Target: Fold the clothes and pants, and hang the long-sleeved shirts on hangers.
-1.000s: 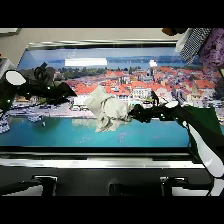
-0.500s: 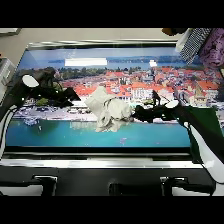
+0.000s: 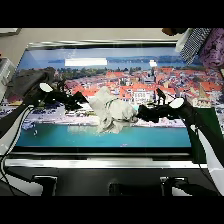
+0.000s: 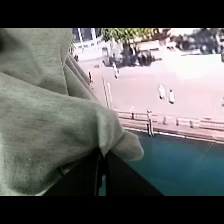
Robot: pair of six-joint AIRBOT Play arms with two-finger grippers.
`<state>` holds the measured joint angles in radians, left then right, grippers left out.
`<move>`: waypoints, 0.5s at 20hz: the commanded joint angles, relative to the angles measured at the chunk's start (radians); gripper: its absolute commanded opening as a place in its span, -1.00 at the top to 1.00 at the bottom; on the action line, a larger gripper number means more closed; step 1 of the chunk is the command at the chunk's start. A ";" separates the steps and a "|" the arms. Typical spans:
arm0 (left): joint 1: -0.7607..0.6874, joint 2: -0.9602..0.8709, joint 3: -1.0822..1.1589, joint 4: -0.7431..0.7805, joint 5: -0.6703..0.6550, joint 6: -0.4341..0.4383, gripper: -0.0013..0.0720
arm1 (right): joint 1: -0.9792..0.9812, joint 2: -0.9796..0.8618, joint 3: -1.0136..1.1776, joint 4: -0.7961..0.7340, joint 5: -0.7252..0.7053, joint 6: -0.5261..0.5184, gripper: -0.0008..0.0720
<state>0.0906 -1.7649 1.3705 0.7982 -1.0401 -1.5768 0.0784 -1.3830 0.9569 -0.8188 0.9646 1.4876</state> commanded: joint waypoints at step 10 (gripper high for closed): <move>-0.093 -0.109 0.001 -0.103 0.177 0.010 0.43 | 0.001 0.006 0.000 -0.002 0.015 0.020 0.88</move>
<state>0.0151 -1.8591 1.3712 0.7208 -0.9127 -1.5669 0.0784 -1.3781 0.9565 -0.8230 0.9722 1.5043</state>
